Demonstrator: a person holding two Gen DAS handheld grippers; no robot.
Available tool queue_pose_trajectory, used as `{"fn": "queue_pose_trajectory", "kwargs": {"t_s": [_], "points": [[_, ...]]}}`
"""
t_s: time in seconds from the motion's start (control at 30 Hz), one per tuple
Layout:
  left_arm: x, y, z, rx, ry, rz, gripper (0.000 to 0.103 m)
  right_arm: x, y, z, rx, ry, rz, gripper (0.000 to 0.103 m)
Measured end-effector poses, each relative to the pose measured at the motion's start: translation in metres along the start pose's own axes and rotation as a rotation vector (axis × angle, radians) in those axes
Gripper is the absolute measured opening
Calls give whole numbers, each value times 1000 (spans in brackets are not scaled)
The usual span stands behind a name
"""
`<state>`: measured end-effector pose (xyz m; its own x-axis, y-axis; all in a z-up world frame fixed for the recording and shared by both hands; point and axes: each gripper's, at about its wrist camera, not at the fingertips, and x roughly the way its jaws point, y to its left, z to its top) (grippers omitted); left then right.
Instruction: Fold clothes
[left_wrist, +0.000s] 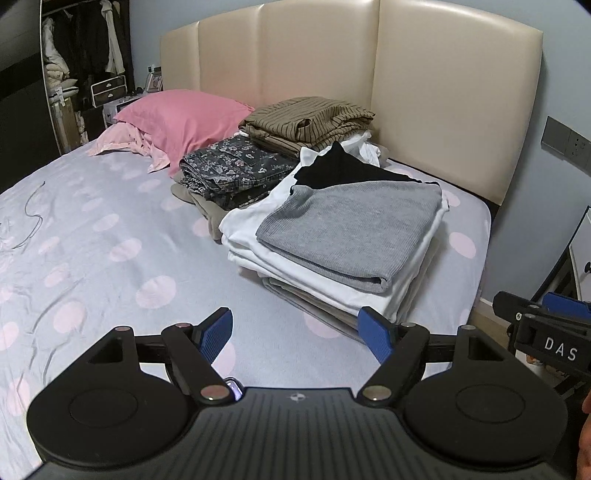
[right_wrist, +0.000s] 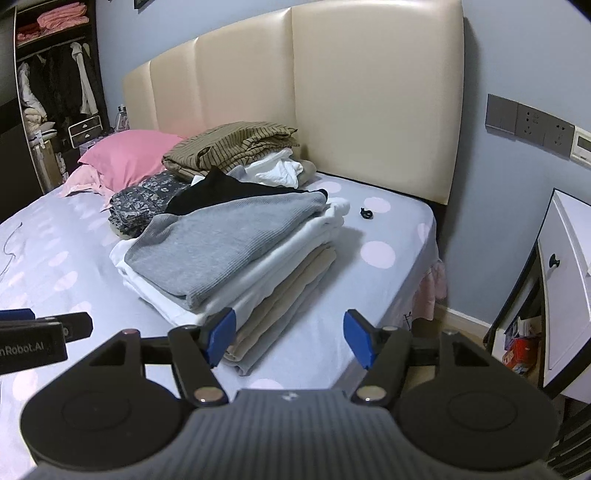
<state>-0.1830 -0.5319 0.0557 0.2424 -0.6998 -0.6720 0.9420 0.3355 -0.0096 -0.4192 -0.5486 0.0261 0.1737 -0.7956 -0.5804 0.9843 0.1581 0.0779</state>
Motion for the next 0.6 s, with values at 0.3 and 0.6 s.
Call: {"fn": "queue_pose_trajectory", "kwargs": {"t_s": [0.3, 0.6], "points": [[-1, -2, 2, 2, -4, 5, 74, -3, 2, -1, -5, -19, 0, 67], [-1, -2, 2, -1, -5, 2, 74, -3, 1, -1, -2, -15, 5, 67]]}}
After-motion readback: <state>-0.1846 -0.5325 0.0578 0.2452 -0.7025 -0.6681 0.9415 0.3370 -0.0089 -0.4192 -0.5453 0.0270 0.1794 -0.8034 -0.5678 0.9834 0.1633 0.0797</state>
